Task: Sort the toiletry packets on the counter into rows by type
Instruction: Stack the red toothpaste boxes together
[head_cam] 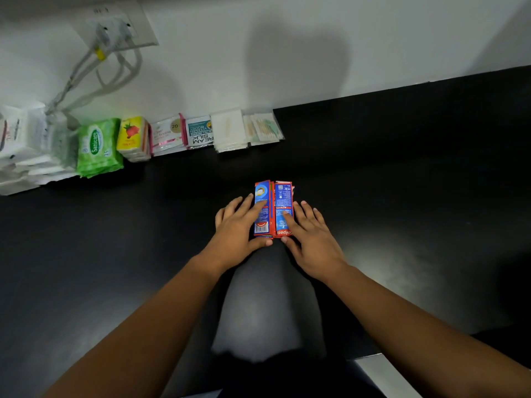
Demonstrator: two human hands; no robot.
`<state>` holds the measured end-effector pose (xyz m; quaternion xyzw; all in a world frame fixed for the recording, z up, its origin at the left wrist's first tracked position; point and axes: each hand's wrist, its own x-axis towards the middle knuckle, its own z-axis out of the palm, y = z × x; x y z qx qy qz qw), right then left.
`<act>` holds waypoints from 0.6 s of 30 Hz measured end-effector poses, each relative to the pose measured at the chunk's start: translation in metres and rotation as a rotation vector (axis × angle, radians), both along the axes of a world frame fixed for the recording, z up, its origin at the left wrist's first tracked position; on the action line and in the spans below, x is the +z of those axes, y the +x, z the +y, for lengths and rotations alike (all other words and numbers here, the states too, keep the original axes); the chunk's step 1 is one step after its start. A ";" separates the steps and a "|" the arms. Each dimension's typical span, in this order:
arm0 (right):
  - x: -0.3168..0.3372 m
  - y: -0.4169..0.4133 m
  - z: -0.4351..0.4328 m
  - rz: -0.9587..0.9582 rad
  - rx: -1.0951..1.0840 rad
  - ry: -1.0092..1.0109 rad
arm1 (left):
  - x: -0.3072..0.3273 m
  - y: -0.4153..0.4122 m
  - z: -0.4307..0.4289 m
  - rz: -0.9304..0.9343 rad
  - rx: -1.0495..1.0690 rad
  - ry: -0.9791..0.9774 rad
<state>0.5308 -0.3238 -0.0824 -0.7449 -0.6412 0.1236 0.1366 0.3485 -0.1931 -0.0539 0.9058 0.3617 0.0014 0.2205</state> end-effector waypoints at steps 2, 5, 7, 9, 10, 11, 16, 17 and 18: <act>0.000 0.000 0.000 -0.005 0.003 0.001 | -0.003 -0.001 -0.001 0.030 -0.035 0.018; 0.001 0.000 0.001 -0.019 0.004 -0.001 | -0.006 -0.002 -0.003 0.069 -0.061 0.054; 0.002 -0.001 0.001 -0.036 0.004 0.002 | -0.006 -0.001 -0.004 0.114 -0.074 0.094; 0.002 -0.002 0.001 -0.045 0.006 0.001 | -0.007 0.002 -0.006 0.156 -0.072 0.136; 0.002 -0.002 0.001 -0.049 0.006 -0.004 | -0.007 0.003 -0.007 0.169 -0.067 0.148; 0.002 -0.003 0.001 -0.054 0.002 -0.009 | -0.007 0.004 -0.008 0.177 -0.061 0.152; 0.005 -0.008 0.005 -0.052 -0.070 -0.020 | -0.003 0.012 -0.010 0.191 -0.093 0.191; 0.005 -0.009 0.004 -0.052 -0.086 -0.018 | -0.001 0.015 -0.012 0.195 -0.106 0.198; 0.005 -0.008 0.002 -0.054 -0.101 -0.017 | 0.001 0.019 -0.013 0.198 -0.114 0.197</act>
